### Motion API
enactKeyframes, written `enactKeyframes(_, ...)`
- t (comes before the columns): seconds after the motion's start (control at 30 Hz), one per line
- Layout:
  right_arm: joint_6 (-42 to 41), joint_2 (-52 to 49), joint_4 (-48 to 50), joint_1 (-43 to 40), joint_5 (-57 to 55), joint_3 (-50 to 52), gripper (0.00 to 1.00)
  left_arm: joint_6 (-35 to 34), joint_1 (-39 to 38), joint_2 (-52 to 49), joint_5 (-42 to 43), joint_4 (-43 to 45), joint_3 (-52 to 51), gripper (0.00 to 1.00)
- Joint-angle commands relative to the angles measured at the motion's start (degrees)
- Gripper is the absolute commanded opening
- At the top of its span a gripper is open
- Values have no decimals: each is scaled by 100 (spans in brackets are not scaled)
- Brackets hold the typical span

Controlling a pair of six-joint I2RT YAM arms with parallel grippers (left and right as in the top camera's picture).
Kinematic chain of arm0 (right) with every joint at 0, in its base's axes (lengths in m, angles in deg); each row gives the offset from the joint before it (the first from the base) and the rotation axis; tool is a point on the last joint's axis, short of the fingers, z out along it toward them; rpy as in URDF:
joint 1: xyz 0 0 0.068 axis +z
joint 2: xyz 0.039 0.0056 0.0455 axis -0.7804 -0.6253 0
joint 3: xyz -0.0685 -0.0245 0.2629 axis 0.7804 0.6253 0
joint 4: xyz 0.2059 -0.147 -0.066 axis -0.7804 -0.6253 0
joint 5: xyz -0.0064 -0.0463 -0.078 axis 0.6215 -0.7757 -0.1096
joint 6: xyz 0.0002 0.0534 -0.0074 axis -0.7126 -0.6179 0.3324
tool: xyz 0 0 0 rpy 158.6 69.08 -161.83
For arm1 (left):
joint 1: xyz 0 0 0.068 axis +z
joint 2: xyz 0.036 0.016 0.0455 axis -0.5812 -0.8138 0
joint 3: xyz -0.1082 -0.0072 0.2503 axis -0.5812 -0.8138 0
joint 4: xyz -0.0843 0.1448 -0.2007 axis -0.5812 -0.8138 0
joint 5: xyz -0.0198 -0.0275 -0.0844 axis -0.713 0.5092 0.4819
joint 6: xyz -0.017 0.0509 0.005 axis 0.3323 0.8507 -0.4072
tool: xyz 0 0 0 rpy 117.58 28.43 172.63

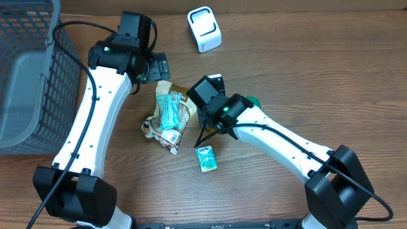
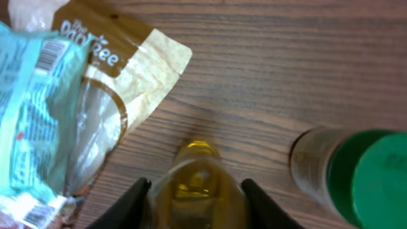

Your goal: Scan the item barcode

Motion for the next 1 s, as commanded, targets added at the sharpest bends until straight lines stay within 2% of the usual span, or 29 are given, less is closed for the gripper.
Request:
enactKeyframes(0.0,-55,0,-122,-44,-55,-116,12,87,-35,68,-57,2,96,100)
enactKeyframes(0.03,-155,20,-197,-44,-52,-166,9,87,-35,68,-55,2,96,100)
enactKeyframes(0.2,-225,509,-225,-151,221,-275,7,87,-35,68,-57,2,96,100)
enactKeyframes(0.4,-98,1799,-365,-800,1685,-289,6,87,-35,68,-57,2,96,100)
enactKeyframes(0.57,422,2699,-892,-1727,3473,-289,4,87,-35,68,-57,2,96,100)
enactKeyframes(0.77,1561,3239,-2098,-3226,5611,-289,4,87,-35,68,-55,2,96,100)
enactKeyframes(0.87,1934,3226,-2393,-3589,6054,-282,4,87,-35,68,-57,2,96,100)
enactKeyframes(0.97,1950,3226,-2470,-3753,6083,-275,4,87,-35,68,-57,2,96,100)
